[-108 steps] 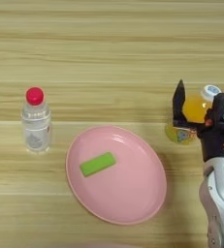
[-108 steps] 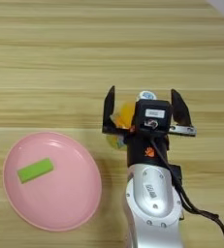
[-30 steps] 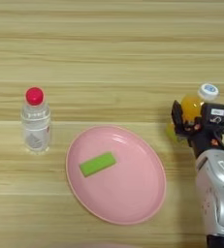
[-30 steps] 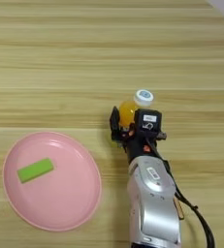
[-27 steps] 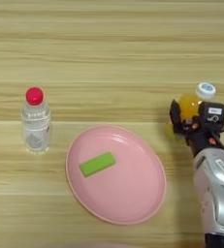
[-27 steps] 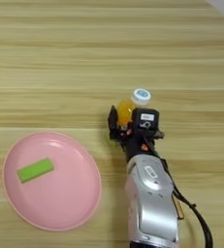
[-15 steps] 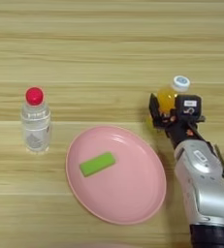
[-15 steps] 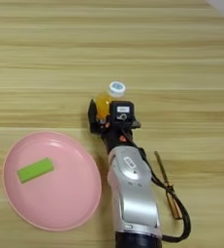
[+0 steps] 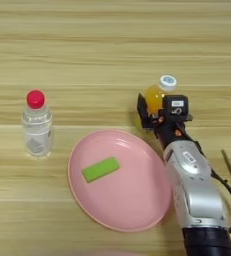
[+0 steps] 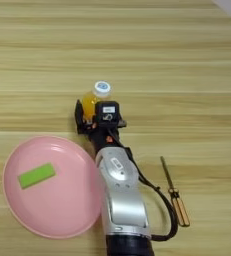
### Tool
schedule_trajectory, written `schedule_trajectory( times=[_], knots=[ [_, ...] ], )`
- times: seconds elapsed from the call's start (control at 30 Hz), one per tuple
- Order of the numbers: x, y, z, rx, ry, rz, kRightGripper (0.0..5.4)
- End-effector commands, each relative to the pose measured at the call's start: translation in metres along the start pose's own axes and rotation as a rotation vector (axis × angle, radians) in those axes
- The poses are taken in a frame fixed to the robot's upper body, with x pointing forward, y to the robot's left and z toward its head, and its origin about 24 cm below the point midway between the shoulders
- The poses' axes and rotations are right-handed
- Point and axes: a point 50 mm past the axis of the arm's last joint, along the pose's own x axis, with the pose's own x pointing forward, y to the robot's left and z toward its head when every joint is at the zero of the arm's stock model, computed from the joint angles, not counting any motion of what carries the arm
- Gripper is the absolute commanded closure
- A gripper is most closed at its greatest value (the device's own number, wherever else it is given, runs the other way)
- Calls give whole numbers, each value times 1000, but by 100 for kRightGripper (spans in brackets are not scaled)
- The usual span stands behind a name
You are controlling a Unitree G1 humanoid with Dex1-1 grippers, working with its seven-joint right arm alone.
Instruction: Move the objects on the table
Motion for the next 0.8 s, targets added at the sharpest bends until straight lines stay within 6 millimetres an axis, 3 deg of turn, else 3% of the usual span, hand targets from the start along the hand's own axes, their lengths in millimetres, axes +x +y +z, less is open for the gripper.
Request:
schedule_trajectory(
  times=[0.03, 0.13, 0.23, 0.7, 0.8],
  knots=[
    [5, 4, 12, -6, -55, 18, 197],
    [4, 4, 11, -8, -53, 19, 191],
    [3, 4, 10, -12, -51, 20, 136],
    [1, 4, 13, -18, -58, 17, 3],
    [0, 4, 13, -18, -59, 15, 3]
  ],
)
